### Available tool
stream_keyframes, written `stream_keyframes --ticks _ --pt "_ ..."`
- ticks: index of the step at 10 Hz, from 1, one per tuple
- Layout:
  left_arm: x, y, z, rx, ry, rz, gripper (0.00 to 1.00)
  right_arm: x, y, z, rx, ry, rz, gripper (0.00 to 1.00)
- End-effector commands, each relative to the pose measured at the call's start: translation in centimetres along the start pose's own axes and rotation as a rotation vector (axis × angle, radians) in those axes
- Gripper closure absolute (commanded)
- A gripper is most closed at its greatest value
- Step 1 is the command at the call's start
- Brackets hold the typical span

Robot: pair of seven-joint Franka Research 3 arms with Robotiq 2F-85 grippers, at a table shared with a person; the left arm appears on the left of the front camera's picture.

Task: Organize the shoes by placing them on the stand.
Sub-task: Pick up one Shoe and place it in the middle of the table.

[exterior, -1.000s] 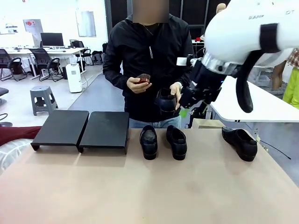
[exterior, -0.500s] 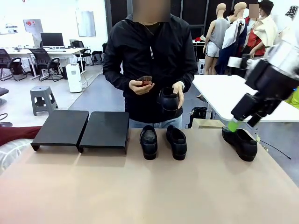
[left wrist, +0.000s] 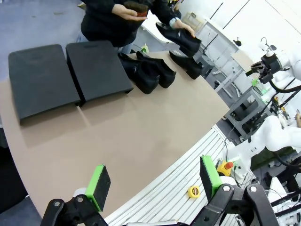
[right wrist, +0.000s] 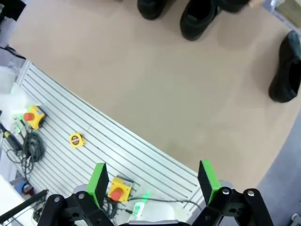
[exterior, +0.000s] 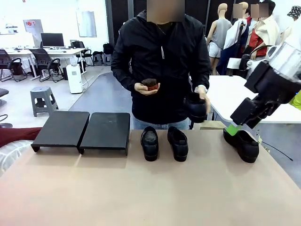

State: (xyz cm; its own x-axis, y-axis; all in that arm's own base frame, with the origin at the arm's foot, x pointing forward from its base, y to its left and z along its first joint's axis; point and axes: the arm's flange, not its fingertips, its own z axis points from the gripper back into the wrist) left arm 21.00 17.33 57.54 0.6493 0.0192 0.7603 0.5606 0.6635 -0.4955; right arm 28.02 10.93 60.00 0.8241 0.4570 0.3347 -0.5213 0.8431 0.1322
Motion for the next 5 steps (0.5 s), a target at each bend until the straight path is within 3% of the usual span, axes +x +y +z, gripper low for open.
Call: stream_keyframes --ticks 1,3,5 --pt "0.1 0.0 0.1 -0.011 -0.009 -0.017 0.0 -3.7 -1.8 3.8 0.02 0.042 0.019 0.0" --pt "0.1 0.0 0.1 -0.011 -0.009 -0.017 0.0 -9.4 -3.8 8.1 0.048 -0.013 -0.029 0.0" --pt "0.1 0.0 0.1 -0.011 -0.009 -0.017 0.0 -12.3 -5.9 9.4 0.088 -0.052 -0.106 0.0"
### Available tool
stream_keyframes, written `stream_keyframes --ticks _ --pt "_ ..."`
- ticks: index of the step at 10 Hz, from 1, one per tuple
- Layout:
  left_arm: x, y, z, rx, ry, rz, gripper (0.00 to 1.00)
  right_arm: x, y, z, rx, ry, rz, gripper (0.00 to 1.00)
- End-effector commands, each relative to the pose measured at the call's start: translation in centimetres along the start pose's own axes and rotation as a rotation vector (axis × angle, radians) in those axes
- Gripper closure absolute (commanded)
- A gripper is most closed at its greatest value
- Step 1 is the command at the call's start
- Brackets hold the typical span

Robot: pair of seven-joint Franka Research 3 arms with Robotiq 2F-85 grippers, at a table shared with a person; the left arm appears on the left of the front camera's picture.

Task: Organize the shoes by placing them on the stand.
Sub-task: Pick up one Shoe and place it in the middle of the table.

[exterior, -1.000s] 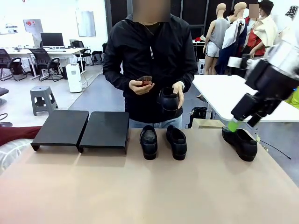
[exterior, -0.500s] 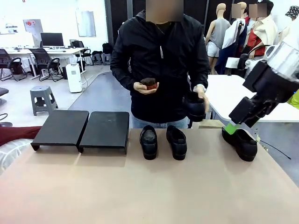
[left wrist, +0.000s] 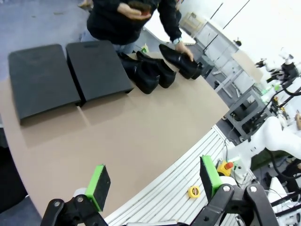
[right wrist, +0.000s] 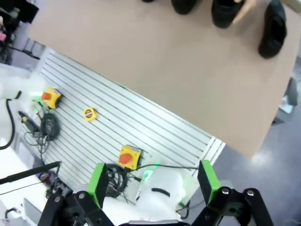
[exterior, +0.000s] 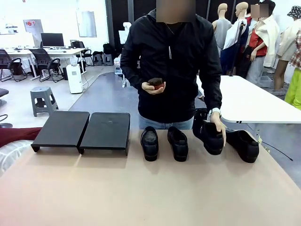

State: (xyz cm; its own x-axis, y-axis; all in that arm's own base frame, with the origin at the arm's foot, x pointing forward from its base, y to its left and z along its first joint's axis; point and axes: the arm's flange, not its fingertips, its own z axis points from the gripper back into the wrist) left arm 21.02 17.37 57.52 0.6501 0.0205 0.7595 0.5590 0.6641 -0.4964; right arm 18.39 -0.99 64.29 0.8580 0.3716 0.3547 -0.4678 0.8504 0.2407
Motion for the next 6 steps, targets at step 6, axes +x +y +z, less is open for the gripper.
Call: stream_keyframes --ticks 6 --pt "0.1 -0.1 0.1 -0.012 -0.008 -0.018 0.0 12.3 2.0 -7.3 -0.051 -0.069 0.008 0.0"
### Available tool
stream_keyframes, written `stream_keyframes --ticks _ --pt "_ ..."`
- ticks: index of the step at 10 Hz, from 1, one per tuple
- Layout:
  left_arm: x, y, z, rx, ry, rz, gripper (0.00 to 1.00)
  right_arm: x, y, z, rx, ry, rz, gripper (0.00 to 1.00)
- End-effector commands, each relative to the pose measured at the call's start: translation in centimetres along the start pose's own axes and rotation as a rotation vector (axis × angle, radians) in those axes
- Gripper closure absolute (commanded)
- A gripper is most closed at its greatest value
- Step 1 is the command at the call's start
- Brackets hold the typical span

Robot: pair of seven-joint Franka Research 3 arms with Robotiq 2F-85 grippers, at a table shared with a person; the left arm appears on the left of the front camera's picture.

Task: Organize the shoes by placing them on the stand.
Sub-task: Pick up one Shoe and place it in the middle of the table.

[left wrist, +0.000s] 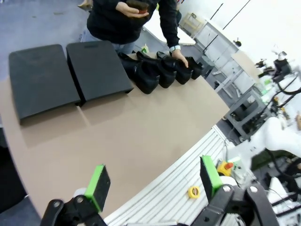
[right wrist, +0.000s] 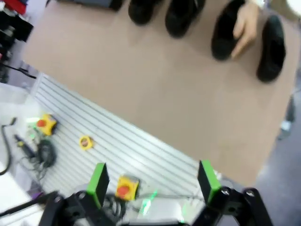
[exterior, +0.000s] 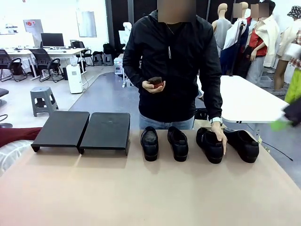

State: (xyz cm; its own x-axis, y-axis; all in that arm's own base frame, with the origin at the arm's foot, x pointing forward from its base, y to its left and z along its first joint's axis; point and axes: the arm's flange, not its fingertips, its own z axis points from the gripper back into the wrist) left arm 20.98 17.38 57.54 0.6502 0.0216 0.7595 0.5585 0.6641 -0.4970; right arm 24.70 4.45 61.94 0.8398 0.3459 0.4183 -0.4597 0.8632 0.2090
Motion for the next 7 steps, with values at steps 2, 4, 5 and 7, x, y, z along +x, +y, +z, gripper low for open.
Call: stream_keyframes --ticks 2,4,5,7 --pt "0.1 -0.1 0.1 -0.012 -0.008 -0.019 0.0 14.9 3.5 -8.2 -0.078 0.028 -0.053 0.0" --pt "0.1 -0.1 0.1 -0.012 -0.008 -0.019 0.0 21.5 7.0 -14.9 -0.068 0.143 -0.006 0.0" --pt "0.1 -0.1 0.1 -0.012 -0.008 -0.019 0.0 23.6 8.2 -17.2 -0.047 0.149 -0.014 0.0" --pt "0.1 -0.1 0.1 -0.012 -0.008 -0.019 0.0 27.0 9.0 -22.9 -0.085 0.153 -0.046 0.0"
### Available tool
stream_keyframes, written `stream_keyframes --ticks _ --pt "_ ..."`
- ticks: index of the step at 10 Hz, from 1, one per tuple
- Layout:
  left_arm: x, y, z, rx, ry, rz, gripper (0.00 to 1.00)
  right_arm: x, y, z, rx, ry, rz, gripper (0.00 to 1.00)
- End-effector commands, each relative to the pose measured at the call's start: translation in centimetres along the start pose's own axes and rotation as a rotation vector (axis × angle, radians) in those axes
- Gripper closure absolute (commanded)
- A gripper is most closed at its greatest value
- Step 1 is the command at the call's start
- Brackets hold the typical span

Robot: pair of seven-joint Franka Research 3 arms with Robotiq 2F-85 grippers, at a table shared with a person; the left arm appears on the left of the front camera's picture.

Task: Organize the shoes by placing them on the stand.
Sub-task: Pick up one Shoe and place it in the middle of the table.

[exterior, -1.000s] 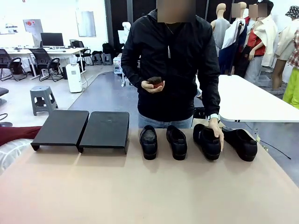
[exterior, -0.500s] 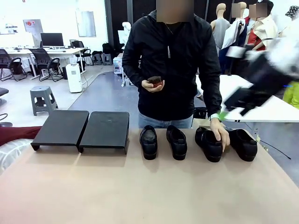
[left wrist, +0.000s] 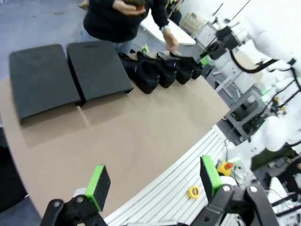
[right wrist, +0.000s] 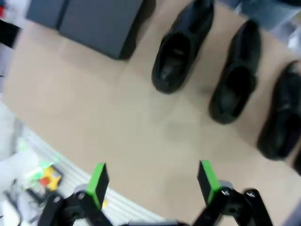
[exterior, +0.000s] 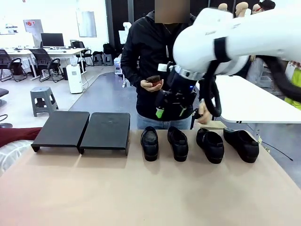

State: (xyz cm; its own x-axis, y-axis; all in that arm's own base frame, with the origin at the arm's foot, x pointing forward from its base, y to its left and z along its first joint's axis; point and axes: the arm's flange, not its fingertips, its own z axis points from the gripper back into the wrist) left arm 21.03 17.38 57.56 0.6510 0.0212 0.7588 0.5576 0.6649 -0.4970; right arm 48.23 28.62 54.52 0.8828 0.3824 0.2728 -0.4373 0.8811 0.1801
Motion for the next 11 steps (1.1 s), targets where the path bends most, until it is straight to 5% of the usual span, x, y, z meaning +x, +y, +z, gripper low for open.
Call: stream_keyframes --ticks 1,4,7,11 --pt "0.0 -0.1 0.1 -0.013 -0.009 -0.02 0.0 2.4 0.3 -1.2 -0.021 -0.024 -0.006 0.0" --pt "0.0 -0.1 0.1 -0.013 -0.009 -0.02 0.0 0.0 0.0 0.0 0.0 0.0 0.0 0.0" --pt "0.0 -0.1 0.1 -0.013 -0.009 -0.02 0.0 7.3 -0.8 -5.7 -0.102 0.038 -0.073 0.0" --pt "0.0 -0.1 0.1 -0.013 -0.009 -0.02 0.0 10.8 -3.0 -12.4 -0.152 0.046 -0.225 0.0"
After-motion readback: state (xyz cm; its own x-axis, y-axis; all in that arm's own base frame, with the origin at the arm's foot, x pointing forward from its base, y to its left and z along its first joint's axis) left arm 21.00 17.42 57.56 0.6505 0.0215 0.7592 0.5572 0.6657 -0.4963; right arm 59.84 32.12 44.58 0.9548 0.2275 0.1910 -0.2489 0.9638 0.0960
